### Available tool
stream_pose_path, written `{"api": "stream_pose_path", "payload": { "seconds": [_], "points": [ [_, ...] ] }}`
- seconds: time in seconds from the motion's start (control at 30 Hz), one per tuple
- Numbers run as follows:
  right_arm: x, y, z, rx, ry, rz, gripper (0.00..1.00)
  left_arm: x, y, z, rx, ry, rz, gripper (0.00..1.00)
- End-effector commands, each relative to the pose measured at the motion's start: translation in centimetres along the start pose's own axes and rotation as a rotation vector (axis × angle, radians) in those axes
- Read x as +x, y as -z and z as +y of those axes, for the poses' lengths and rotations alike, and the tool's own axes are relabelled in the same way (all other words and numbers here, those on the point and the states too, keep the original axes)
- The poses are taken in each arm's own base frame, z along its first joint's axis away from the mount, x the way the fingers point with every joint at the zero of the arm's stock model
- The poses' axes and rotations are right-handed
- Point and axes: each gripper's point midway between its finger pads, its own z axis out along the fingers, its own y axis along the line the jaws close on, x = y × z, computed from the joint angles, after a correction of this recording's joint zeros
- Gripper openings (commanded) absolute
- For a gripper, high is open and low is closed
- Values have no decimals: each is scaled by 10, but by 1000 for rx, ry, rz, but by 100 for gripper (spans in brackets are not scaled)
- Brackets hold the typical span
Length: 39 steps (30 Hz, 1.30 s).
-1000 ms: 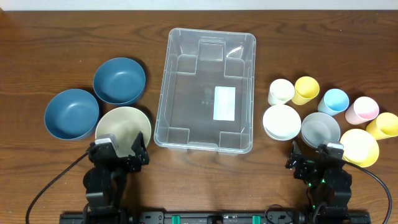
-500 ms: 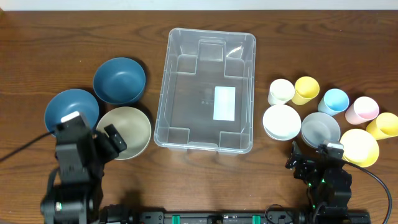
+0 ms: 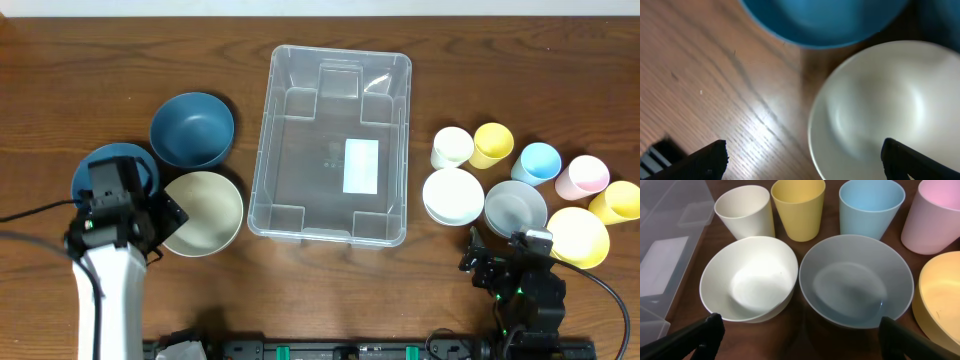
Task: Pack container
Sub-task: 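Reach the left gripper to the beige bowl and grasp its rim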
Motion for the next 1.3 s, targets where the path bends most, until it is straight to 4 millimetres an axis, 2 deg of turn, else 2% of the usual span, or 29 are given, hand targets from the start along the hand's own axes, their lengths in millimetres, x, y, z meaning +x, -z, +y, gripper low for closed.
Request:
{"api": "stream_pose_path", "payload": {
  "seconds": [0.0, 0.13, 0.23, 0.3, 0.37, 0.5, 0.67, 0.73, 0.77, 0.8, 0.83, 0.87, 0.93, 1.13, 1.17, 1.27],
  "points": [
    [-1, 0, -3, 15, 6, -5, 99, 4, -18, -3, -10, 17, 95, 98],
    [-1, 0, -3, 15, 6, -5, 99, 14, -40, -2, -57, 0, 186, 99],
    [-1, 0, -3, 15, 6, -5, 99, 22, -53, -9, -37, -40, 246, 93],
    [-1, 0, -3, 15, 6, -5, 99, 25, -60, -12, -32, -51, 273, 83],
    [-1, 0, -3, 15, 6, -5, 99, 28, -64, -12, -35, -52, 295, 67],
    [-1, 0, -3, 15, 6, -5, 99, 31, -65, -14, -29, -53, 313, 44],
    [-1, 0, -3, 15, 6, -5, 99, 33, -64, -13, -31, -57, 318, 27],
    [-1, 0, -3, 15, 6, -5, 99, 33, -64, -13, -30, -63, 318, 27],
    [-1, 0, -3, 15, 6, -5, 99, 33, -64, -13, -30, -65, 318, 31],
    [-1, 0, -3, 15, 6, -5, 99, 33, -65, -13, -31, -66, 319, 48],
    [-1, 0, -3, 15, 6, -5, 99, 33, -65, -13, -31, -65, 320, 57],
    [-1, 0, -3, 15, 6, -5, 99, 35, -65, -12, -32, -66, 323, 62],
    [-1, 0, -3, 15, 6, -5, 99, 38, -68, -11, -34, -66, 327, 65],
    [-1, 0, -3, 15, 6, -5, 99, 55, -83, -5, -42, -68, 340, 65],
    [-1, 0, -3, 15, 6, -5, 99, 56, -83, -4, -43, -68, 343, 62],
    [-1, 0, -3, 15, 6, -5, 99, 56, -82, -5, -41, -68, 341, 38]
  ]
}}
